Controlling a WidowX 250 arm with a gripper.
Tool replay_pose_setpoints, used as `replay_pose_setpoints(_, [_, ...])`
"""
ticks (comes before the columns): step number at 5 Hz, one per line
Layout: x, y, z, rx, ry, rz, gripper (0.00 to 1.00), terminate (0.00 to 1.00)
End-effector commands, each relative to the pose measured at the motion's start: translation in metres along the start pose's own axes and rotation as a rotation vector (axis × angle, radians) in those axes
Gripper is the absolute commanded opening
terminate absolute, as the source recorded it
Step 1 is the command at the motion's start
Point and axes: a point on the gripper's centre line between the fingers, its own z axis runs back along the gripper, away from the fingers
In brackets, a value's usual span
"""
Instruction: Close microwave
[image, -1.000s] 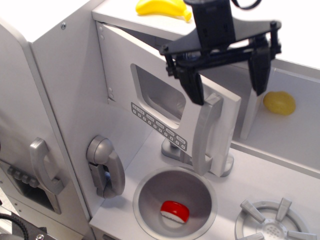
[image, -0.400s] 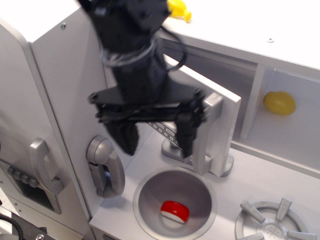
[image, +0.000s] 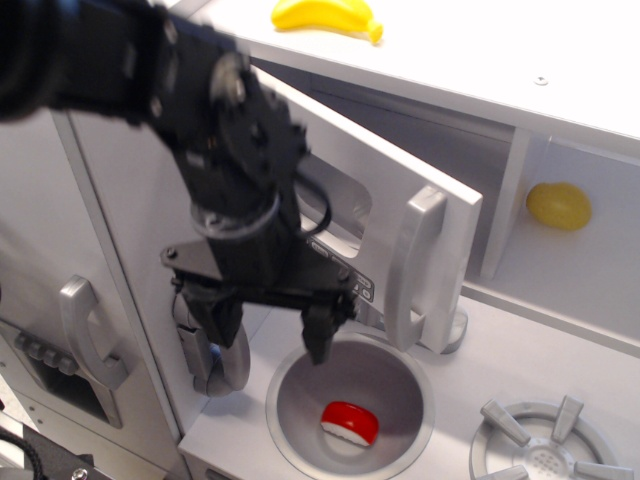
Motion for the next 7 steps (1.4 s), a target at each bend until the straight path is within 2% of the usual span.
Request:
replay_pose_setpoints(1, [0.035,0.004,0.003,-0.027,-0.090,0.066,1.00,0.00])
replay_pose_setpoints(2, [0.054,0.000,-0.002,-0.026,-0.142,0.092,1.00,0.00])
replay_pose_setpoints(3, [0.068,-0.008,0.000,-0.048,-0.166,0.115,1.00,0.00])
replay_pose_setpoints(7, [0.095,-0.029,0.003,-0.072,-0.221,0.193,1.00,0.00])
